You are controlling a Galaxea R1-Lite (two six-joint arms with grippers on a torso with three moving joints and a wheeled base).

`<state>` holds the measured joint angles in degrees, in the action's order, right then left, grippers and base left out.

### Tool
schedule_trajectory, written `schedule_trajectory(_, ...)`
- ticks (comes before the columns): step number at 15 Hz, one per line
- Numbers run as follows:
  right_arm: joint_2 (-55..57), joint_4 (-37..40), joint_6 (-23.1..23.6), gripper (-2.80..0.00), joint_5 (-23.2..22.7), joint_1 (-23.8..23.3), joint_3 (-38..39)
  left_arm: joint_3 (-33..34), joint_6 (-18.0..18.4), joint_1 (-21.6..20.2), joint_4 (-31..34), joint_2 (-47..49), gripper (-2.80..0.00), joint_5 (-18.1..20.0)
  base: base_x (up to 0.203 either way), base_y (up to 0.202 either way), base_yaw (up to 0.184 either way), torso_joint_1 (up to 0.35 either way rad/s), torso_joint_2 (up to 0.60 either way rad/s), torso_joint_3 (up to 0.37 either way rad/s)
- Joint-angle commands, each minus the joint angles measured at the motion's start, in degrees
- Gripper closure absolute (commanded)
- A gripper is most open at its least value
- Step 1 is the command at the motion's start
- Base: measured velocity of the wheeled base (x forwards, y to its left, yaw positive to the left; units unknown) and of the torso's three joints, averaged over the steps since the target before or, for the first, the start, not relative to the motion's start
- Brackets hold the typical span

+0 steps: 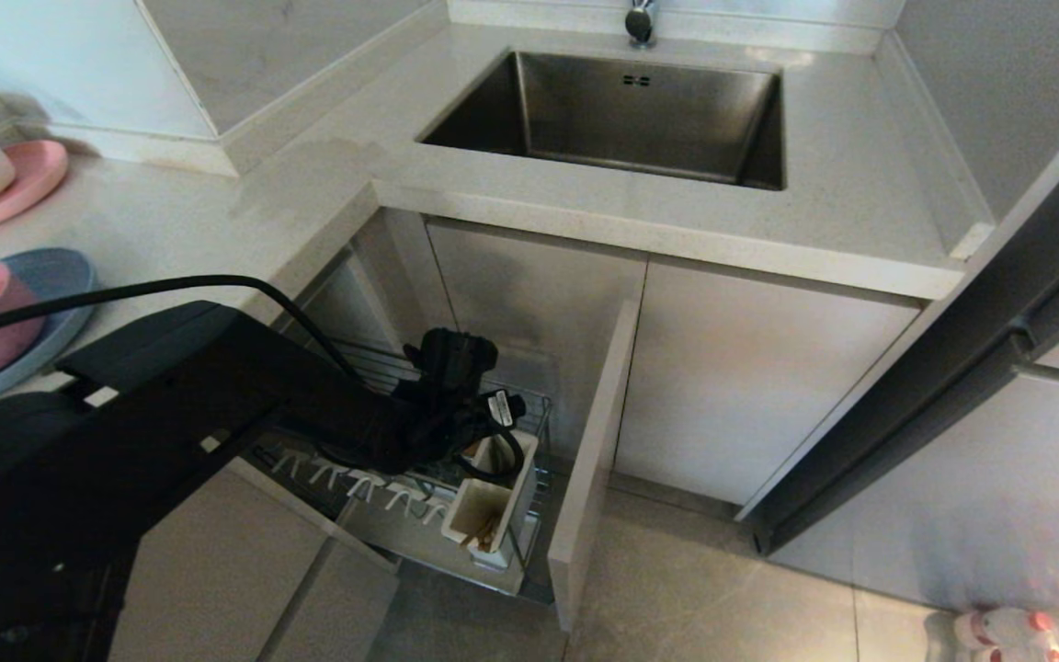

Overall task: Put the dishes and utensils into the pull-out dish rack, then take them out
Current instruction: Take the fork out of the cupboard

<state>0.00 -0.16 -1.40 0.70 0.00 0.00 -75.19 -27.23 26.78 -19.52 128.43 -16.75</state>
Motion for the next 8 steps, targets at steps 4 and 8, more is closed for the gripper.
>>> schedule_trajectory(4, 0.1, 0.0, 0.0, 0.00, 0.0, 0.0, 0.0, -1.5, -0.2, -0.4, -0.2, 1.5, -2.80, -0.2, 0.000, 0.000, 0.000, 0.000, 0.00, 0.000)
schedule_trajectory(8, 0.0, 0.0, 0.0, 0.00, 0.0, 0.0, 0.0, -2.6, -0.2, -0.8, -0.2, 2.0, -2.80, -0.7, 0.000, 0.000, 0.000, 0.000, 0.00, 0.000)
